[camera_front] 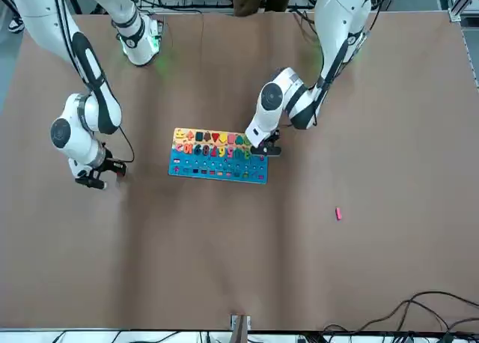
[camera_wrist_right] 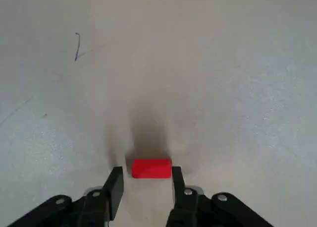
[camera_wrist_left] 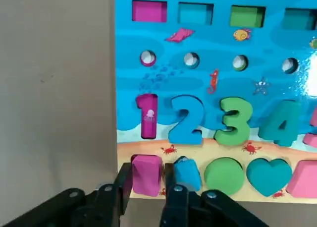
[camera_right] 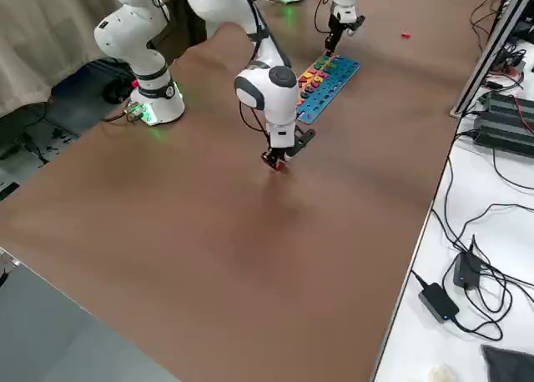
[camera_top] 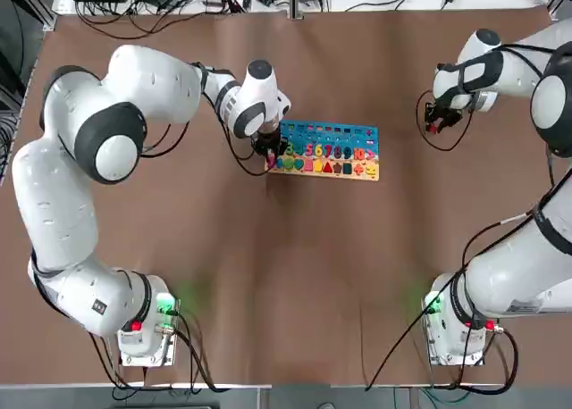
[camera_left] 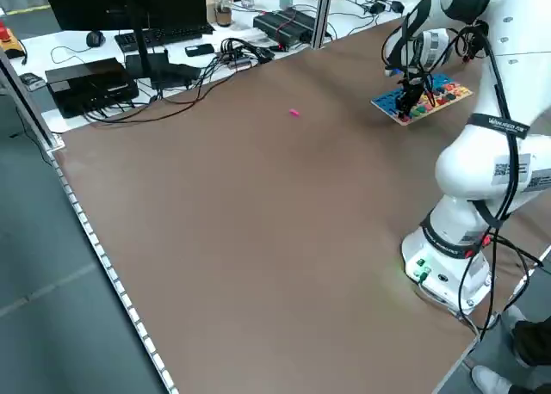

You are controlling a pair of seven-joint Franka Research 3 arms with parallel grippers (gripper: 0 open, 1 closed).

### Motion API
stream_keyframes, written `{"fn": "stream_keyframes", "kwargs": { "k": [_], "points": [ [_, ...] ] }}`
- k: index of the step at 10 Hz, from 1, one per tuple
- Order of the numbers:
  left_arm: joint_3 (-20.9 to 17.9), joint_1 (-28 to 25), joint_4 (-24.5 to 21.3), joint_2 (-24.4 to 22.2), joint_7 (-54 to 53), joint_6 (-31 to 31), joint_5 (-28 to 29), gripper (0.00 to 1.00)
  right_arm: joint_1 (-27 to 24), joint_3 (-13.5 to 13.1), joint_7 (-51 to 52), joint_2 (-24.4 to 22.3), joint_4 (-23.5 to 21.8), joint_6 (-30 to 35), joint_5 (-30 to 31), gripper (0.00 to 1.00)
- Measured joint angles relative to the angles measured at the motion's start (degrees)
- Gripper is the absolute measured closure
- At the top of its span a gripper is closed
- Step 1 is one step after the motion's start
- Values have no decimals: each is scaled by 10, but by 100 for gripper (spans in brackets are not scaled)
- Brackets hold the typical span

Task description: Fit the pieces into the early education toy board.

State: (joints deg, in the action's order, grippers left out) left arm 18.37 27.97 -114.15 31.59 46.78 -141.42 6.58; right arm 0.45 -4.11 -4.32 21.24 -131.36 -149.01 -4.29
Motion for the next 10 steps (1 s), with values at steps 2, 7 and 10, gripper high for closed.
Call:
{"fn": "stream_keyframes", "kwargs": {
  "k": [2,7,10],
  "points": [
    [0,0,0,1,0,0,0,66,0,0,0,0,0,-3,0,52],
    [-1,-1,0,3,0,6,0,66,0,-1,-1,0,-2,-5,0,53],
    [-1,-1,0,3,0,13,1,66,0,-1,-2,0,-3,-5,0,55]
  ]
}}
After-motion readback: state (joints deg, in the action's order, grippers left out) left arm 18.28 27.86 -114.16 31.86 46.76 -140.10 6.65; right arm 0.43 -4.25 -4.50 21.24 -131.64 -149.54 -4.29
